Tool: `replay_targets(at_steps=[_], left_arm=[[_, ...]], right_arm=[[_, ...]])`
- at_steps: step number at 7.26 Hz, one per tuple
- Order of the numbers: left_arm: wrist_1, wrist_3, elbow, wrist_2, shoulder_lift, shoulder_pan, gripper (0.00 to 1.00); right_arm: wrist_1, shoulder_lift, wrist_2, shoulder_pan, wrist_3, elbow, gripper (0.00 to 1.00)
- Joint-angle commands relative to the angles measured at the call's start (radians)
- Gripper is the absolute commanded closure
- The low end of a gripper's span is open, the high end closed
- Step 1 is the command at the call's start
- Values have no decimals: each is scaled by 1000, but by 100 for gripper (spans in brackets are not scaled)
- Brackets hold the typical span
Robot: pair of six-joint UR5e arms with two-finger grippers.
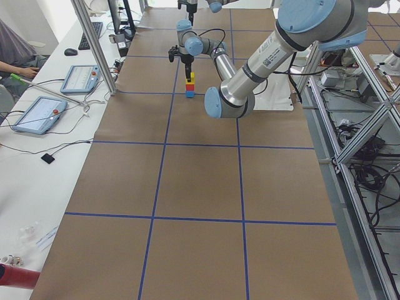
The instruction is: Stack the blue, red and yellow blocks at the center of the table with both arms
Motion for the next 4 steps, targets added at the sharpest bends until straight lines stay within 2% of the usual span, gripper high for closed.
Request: replay_targets(at_steps=[1,2,3,4], left_arm=[[65,5,-166,-4,73,-7,1],[111,40,-351,-8,203,-37,1],[175,153,-526,-7,344,-59,1],[196,287,-637,-8,462,-129,1]], right_arm=[[0,-6,2,22,-6,-1,0],[0,-23,3,42,-21,-4,0],[-2,-33,5,65,-81,-18,0],[-3,-36,14,100,-134,-34,0]])
